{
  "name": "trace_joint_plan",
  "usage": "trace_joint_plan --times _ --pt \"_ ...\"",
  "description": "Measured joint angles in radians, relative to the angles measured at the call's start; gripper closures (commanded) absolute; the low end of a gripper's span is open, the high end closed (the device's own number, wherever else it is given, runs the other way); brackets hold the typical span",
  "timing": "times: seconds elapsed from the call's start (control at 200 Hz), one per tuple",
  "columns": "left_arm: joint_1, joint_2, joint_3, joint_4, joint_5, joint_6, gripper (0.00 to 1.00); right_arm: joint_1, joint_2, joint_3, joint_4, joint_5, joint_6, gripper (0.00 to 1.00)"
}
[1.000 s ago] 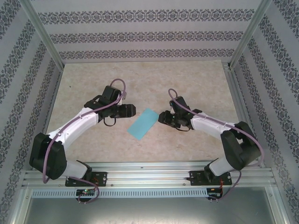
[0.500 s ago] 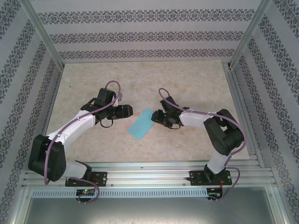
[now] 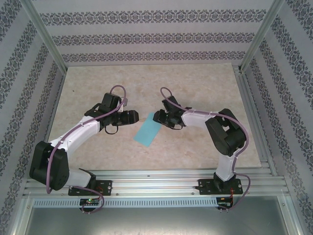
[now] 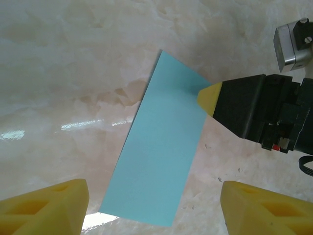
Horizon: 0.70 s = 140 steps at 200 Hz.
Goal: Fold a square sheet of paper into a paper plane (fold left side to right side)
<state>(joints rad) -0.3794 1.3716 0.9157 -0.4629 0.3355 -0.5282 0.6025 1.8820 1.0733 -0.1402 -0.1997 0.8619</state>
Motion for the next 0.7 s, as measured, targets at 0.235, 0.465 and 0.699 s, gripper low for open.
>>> trace_joint_plan --times 0.235,0.465,0.699 --pt "0.043 -0.024 -0.05 0.011 0.024 -0.001 0.28 0.0 0.088 0.074 0.042 -0.04 -0.011 0.54" --pt "0.079 -0.052 -0.084 0.024 0.052 -0.002 0.28 0.0 0.101 0.094 0.055 -0.064 -0.039 0.54" --pt "0.091 -0.055 -0.087 0.025 0.059 -0.001 0.28 0.013 0.172 0.169 0.072 -0.121 -0.072 0.55"
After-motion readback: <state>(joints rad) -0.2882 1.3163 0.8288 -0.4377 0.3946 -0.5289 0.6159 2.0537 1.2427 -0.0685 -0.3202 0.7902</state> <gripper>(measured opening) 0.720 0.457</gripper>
